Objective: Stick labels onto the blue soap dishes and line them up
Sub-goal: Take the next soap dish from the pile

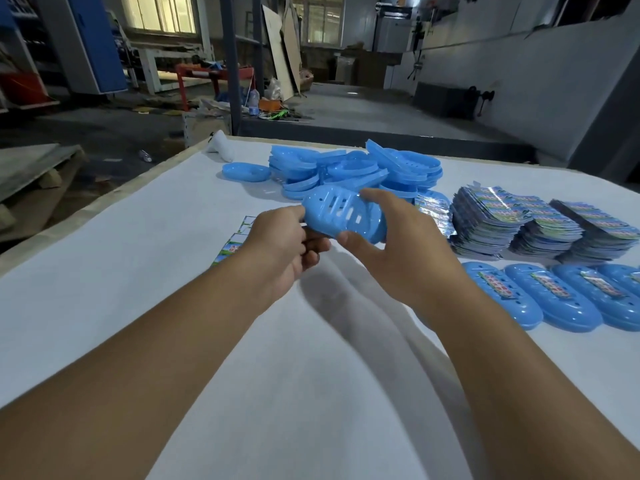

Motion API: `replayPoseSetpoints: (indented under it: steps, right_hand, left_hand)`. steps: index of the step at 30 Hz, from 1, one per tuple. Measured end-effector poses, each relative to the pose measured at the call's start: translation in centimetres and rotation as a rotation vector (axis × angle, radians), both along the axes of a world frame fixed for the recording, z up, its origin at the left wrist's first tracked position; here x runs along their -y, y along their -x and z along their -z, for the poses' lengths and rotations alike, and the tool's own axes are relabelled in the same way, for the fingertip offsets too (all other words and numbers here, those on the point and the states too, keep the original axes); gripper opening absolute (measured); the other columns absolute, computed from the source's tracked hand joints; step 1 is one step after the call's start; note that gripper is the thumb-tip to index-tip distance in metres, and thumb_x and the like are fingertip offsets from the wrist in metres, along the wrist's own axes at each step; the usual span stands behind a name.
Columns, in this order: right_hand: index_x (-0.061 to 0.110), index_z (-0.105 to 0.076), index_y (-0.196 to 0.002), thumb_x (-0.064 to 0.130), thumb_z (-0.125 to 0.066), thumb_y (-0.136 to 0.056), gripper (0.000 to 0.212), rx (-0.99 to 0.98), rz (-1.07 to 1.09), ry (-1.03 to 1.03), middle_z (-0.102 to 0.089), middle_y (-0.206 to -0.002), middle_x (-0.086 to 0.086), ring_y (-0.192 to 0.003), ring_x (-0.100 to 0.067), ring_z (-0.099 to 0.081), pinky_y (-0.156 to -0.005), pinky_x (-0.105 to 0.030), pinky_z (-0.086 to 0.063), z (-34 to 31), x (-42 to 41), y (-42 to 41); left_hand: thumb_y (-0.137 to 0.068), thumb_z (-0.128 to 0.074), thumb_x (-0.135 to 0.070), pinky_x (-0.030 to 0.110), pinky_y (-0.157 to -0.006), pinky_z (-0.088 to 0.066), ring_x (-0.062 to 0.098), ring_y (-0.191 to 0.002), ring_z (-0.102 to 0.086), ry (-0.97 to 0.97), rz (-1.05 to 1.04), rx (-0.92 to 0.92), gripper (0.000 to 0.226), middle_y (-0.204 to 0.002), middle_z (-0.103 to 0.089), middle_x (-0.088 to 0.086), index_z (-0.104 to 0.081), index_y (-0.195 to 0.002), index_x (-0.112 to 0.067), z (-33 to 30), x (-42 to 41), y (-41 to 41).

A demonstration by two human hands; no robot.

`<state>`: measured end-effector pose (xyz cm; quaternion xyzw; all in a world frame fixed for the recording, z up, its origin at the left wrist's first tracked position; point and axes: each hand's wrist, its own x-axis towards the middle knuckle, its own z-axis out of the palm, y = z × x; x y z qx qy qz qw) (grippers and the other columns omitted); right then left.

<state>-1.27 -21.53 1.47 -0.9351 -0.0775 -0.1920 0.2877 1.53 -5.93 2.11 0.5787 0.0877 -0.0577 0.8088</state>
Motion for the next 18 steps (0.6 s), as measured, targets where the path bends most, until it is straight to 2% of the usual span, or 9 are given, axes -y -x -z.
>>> replayPoseSetpoints:
  steps: [2, 4, 6, 8, 9, 10, 12, 15, 18]
  right_hand:
    - [0.03, -0.042, -0.149, 0.055, -0.066, -0.092, 0.067, -0.056, -0.002, 0.069, -0.058, -0.136, 0.002, -0.115, -0.017, -0.054, -0.08, -0.024, -0.029, 0.0, 0.0, 0.0]
    - [0.028, -0.041, -0.15, 0.057, -0.063, -0.093, 0.068, -0.115, -0.018, 0.124, -0.058, -0.138, 0.0, -0.12, -0.021, -0.054, -0.078, -0.026, -0.027, 0.0, 0.0, -0.1]
    - [0.027, -0.039, -0.151, 0.057, -0.06, -0.095, 0.067, -0.18, -0.048, 0.192, -0.058, -0.138, -0.002, -0.122, -0.025, -0.053, -0.081, -0.031, -0.033, 0.2, 0.1, -0.1]
    - [0.029, -0.037, -0.152, 0.058, -0.058, -0.095, 0.067, -0.252, -0.067, 0.24, -0.059, -0.133, -0.002, -0.119, -0.027, -0.051, -0.084, -0.035, -0.038, 0.4, 0.3, 0.0]
    - [0.03, -0.037, -0.152, 0.058, -0.058, -0.095, 0.066, -0.279, -0.068, 0.254, -0.058, -0.129, -0.001, -0.119, -0.027, -0.05, -0.083, -0.035, -0.036, 0.5, 0.4, 0.1]
    - [0.031, -0.037, -0.151, 0.059, -0.057, -0.095, 0.066, -0.299, -0.066, 0.269, -0.057, -0.124, 0.0, -0.119, -0.027, -0.048, -0.082, -0.035, -0.035, 0.5, 0.5, 0.1]
    - [0.032, -0.037, -0.151, 0.059, -0.057, -0.095, 0.065, -0.326, -0.065, 0.304, -0.049, -0.11, 0.006, -0.121, -0.027, -0.046, -0.083, -0.035, -0.035, 0.6, 0.7, 0.1]
    - [0.033, -0.038, -0.15, 0.059, -0.057, -0.095, 0.063, -0.343, -0.073, 0.334, -0.041, -0.103, 0.008, -0.123, -0.027, -0.044, -0.084, -0.035, -0.036, 0.8, 0.9, -0.1]
    - [0.037, -0.039, -0.15, 0.059, -0.055, -0.096, 0.06, -0.34, -0.086, 0.346, -0.042, -0.091, 0.015, -0.117, -0.024, -0.044, -0.085, -0.035, -0.037, 0.9, 1.0, -0.2]
  left_hand:
    - [-0.103, -0.041, -0.023, 0.022, -0.048, -0.039, 0.009, -0.045, -0.055, -0.207, 0.02, 0.007, 0.027, -0.065, -0.071, 0.005, -0.066, -0.102, -0.011, 0.1, -0.9, -0.3]
    - [-0.103, -0.041, -0.042, 0.021, -0.05, -0.042, 0.008, -0.052, -0.061, -0.581, 0.036, 0.112, 0.033, -0.082, -0.073, 0.0, -0.063, -0.112, -0.02, 0.5, -2.1, -0.8]
    - [-0.097, -0.045, -0.059, 0.028, -0.065, -0.052, 0.008, -0.083, -0.067, -0.952, 0.057, 0.306, 0.042, -0.109, -0.067, -0.009, -0.053, -0.127, -0.031, 1.0, -3.2, -1.2]
    - [-0.092, -0.055, -0.061, 0.035, -0.09, -0.051, 0.009, -0.111, -0.057, -1.222, 0.165, 0.471, 0.052, -0.129, -0.055, -0.018, -0.043, -0.138, -0.042, 1.2, -3.9, -1.1]
    - [-0.089, -0.061, -0.057, 0.034, -0.095, -0.048, 0.006, -0.115, -0.052, -1.288, 0.254, 0.524, 0.056, -0.134, -0.051, -0.02, -0.041, -0.14, -0.045, 1.2, -4.1, -1.0]
    - [-0.087, -0.065, -0.051, 0.028, -0.094, -0.045, 0.001, -0.114, -0.051, -1.308, 0.338, 0.559, 0.059, -0.134, -0.05, -0.021, -0.041, -0.14, -0.047, 1.2, -4.2, -0.8]
    - [-0.079, -0.066, -0.044, 0.018, -0.082, -0.04, -0.004, -0.103, -0.052, -1.312, 0.433, 0.574, 0.063, -0.124, -0.051, -0.022, -0.043, -0.137, -0.05, 1.2, -4.3, -0.5]
    - [-0.078, -0.069, -0.042, 0.019, -0.076, -0.037, 0.0, -0.098, -0.046, -1.376, 0.478, 0.64, 0.06, -0.112, -0.049, -0.021, -0.047, -0.133, -0.044, 1.4, -4.0, -0.4]
    - [-0.081, -0.068, -0.045, 0.025, -0.08, -0.037, 0.004, -0.102, -0.043, -1.394, 0.458, 0.669, 0.05, -0.113, -0.051, -0.017, -0.05, -0.127, -0.042, 1.5, -3.8, -0.7]
